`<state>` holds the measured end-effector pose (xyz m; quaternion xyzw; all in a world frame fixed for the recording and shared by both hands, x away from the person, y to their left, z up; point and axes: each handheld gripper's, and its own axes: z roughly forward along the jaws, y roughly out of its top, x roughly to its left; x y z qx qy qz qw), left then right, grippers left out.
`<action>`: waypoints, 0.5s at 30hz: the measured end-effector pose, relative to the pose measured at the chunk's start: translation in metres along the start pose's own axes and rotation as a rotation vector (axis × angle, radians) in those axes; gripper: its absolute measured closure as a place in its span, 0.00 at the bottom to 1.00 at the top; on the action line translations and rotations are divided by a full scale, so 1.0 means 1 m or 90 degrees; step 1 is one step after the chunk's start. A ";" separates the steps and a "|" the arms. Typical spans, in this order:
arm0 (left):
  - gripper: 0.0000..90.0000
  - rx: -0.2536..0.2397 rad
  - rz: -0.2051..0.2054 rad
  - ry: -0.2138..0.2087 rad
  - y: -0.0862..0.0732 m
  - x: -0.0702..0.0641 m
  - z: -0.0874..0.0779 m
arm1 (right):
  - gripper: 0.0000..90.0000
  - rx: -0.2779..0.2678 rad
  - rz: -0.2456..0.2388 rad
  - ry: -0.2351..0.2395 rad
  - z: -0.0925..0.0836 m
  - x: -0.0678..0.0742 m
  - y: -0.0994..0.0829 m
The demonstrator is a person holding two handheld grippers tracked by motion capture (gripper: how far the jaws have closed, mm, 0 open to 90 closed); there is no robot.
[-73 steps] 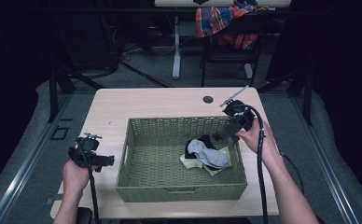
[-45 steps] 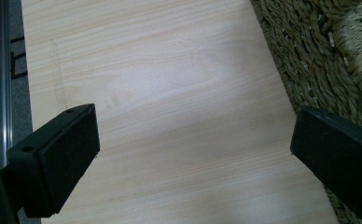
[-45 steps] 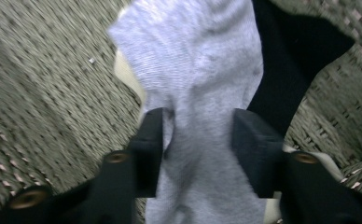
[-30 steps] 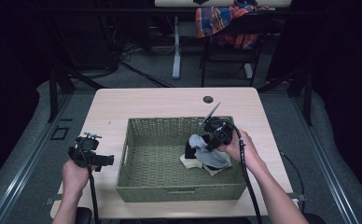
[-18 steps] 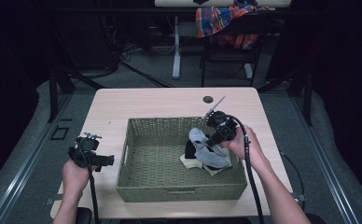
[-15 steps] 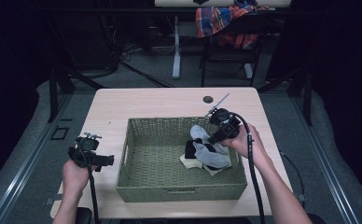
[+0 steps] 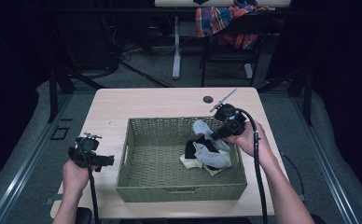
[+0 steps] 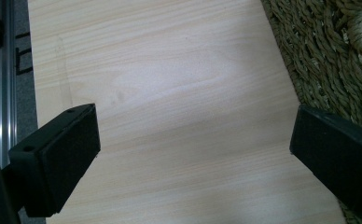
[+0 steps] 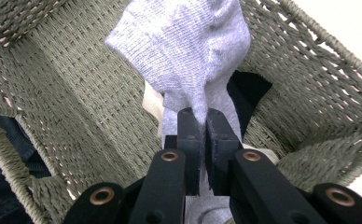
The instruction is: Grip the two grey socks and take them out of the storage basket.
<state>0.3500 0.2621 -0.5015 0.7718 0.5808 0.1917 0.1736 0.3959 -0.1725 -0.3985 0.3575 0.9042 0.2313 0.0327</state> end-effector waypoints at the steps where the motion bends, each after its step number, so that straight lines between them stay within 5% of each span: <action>1: 0.02 0.000 0.001 -0.001 0.000 0.000 0.000 | 0.96 0.005 -0.006 -0.005 -0.005 -0.001 0.000; 15: 0.02 -0.001 -0.004 -0.005 0.000 0.000 0.000 | 0.96 -0.019 0.015 -0.033 -0.033 -0.010 -0.010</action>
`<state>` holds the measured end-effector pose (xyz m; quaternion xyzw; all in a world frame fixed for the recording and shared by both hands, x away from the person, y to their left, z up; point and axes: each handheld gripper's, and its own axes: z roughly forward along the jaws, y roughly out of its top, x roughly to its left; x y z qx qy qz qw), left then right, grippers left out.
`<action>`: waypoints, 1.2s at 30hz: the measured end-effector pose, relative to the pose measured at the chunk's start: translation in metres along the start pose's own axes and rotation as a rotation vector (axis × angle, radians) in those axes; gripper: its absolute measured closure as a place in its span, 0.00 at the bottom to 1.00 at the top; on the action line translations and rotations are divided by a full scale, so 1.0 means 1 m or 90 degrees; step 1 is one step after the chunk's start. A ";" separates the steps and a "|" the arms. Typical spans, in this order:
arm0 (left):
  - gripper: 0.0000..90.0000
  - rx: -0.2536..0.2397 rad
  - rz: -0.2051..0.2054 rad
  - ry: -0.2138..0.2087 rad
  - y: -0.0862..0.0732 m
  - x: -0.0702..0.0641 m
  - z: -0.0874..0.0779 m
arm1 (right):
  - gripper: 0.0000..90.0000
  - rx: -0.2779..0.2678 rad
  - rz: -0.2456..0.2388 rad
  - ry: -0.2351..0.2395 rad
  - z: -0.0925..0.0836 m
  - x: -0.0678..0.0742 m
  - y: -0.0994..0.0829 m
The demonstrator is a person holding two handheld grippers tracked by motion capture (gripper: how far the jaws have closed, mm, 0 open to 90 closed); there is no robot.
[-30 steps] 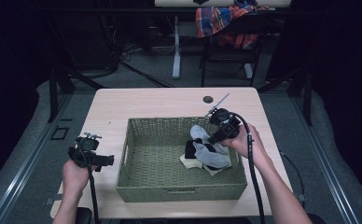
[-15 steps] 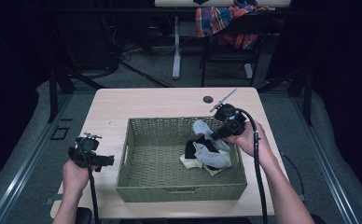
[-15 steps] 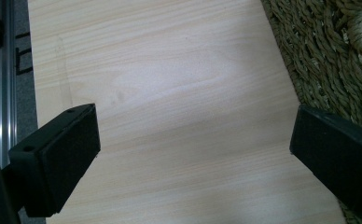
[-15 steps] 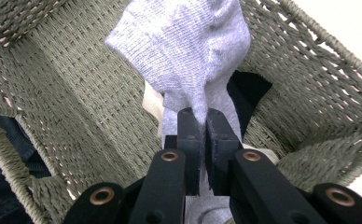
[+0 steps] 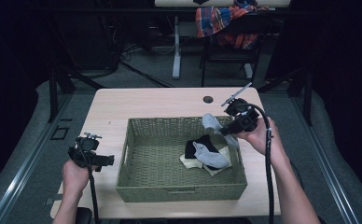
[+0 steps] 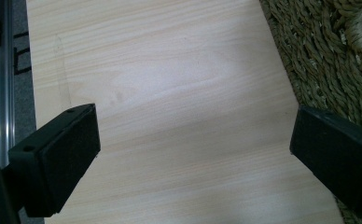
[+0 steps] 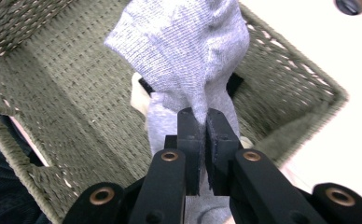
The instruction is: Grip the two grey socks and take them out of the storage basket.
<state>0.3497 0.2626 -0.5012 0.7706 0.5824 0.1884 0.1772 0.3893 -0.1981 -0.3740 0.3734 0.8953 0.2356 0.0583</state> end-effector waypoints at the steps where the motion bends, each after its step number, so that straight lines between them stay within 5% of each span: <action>1: 0.02 0.000 0.000 0.000 0.000 0.000 0.000 | 0.96 0.000 0.000 0.000 0.000 0.000 0.000; 17: 0.02 -0.001 0.001 0.000 0.000 0.000 0.001 | 0.96 -0.024 0.065 -0.038 -0.033 -0.032 -0.026; 31: 0.02 -0.002 0.000 0.000 0.000 0.000 -0.001 | 0.96 -0.031 0.121 -0.063 -0.044 -0.059 -0.048; 36: 0.02 -0.002 0.000 0.000 0.000 0.000 0.000 | 0.96 -0.010 0.141 -0.084 -0.042 -0.071 -0.057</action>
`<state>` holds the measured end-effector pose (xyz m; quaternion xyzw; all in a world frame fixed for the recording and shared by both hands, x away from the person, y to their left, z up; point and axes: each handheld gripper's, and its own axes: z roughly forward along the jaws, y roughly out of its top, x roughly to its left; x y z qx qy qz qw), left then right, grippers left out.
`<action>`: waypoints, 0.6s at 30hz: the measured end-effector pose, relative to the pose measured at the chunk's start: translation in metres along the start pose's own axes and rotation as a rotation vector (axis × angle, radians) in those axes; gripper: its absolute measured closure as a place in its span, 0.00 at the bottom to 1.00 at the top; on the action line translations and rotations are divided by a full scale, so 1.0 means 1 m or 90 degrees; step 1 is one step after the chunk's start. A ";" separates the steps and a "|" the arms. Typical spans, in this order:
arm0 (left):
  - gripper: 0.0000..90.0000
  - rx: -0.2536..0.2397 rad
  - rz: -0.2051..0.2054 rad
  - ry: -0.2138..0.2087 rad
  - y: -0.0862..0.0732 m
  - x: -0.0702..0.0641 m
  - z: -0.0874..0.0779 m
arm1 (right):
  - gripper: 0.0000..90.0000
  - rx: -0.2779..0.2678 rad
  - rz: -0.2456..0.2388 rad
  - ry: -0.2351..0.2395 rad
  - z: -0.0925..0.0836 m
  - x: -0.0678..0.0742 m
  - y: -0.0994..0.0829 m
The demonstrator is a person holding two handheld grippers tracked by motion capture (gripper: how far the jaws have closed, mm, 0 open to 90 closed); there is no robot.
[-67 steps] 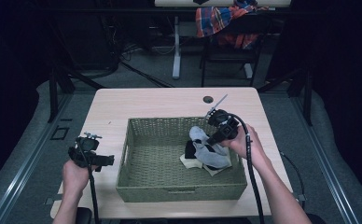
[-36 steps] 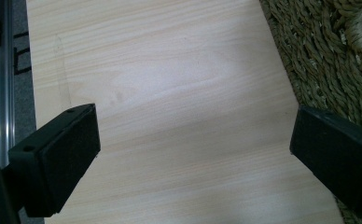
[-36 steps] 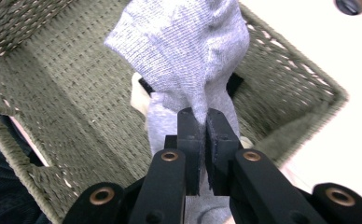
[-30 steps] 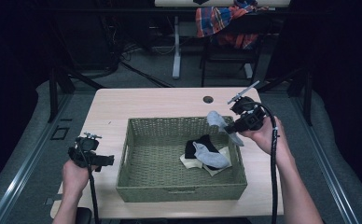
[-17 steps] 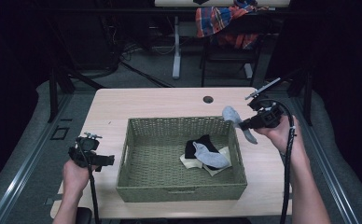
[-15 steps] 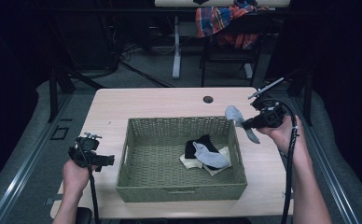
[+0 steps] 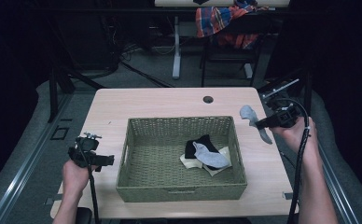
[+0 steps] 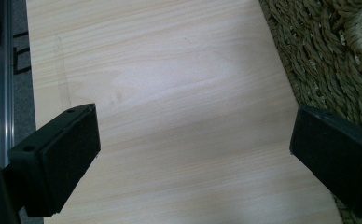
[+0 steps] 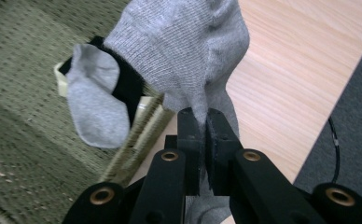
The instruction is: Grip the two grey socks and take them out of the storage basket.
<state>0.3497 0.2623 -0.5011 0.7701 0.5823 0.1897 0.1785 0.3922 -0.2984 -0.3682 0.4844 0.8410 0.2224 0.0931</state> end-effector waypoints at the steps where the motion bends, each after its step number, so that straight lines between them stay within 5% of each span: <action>1: 0.02 0.000 0.000 0.000 0.000 0.000 0.000 | 0.96 0.000 0.000 0.000 0.000 0.000 0.000; 18: 0.02 0.000 -0.001 0.000 0.000 0.001 -0.001 | 0.96 0.007 0.046 -0.035 0.026 -0.028 -0.015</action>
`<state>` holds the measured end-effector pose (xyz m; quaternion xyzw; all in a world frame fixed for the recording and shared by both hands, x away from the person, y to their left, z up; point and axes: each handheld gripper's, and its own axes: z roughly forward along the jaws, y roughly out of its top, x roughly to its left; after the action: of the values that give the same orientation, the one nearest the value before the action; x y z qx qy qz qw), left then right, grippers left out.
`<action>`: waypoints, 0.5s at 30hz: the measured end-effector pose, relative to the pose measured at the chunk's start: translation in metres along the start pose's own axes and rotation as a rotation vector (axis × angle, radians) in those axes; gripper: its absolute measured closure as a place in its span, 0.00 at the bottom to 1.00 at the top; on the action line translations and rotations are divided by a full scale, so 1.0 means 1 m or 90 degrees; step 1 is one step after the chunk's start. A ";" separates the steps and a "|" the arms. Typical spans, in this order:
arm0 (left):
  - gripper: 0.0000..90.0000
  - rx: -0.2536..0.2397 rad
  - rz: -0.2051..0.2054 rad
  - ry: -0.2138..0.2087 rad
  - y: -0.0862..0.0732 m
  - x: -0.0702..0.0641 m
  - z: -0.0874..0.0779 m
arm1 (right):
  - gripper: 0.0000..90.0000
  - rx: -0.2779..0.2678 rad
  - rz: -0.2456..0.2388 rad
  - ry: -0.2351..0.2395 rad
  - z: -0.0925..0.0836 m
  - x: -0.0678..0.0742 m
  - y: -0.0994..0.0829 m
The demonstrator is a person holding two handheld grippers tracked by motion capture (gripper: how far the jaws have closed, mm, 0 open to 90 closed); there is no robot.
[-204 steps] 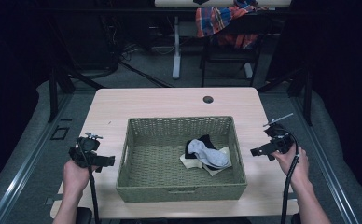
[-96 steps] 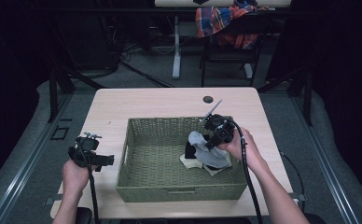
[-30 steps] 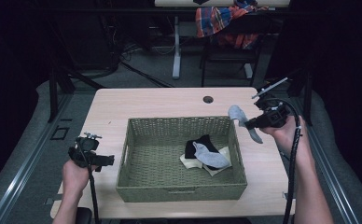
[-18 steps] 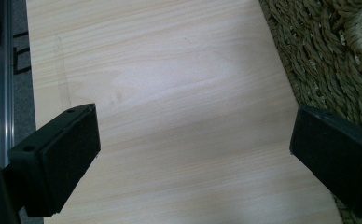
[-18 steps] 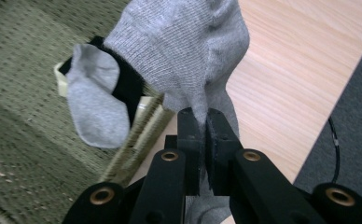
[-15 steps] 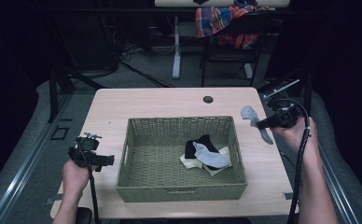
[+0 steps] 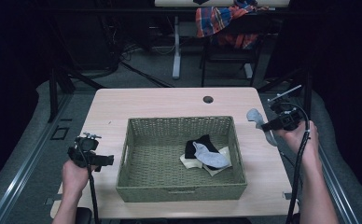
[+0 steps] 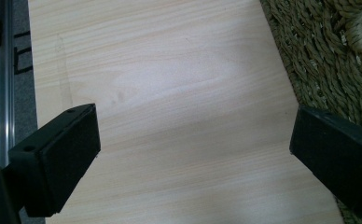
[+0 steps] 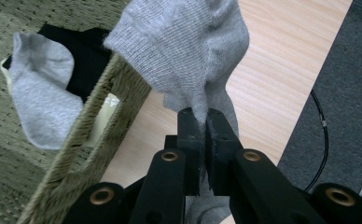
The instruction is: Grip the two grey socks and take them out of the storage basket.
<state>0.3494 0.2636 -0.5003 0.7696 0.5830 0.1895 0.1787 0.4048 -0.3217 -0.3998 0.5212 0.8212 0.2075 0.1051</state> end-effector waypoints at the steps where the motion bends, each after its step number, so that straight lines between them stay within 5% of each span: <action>1: 0.02 0.000 0.000 0.000 0.000 0.000 0.000 | 0.96 -0.004 0.004 0.000 0.003 -0.001 -0.001; 15: 0.02 0.000 0.002 -0.002 0.000 0.000 0.000 | 0.96 0.079 0.004 -0.009 0.051 -0.007 -0.007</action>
<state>0.3498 0.2638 -0.5005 0.7707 0.5817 0.1886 0.1792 0.4224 -0.3183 -0.4488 0.5304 0.8303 0.1526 0.0775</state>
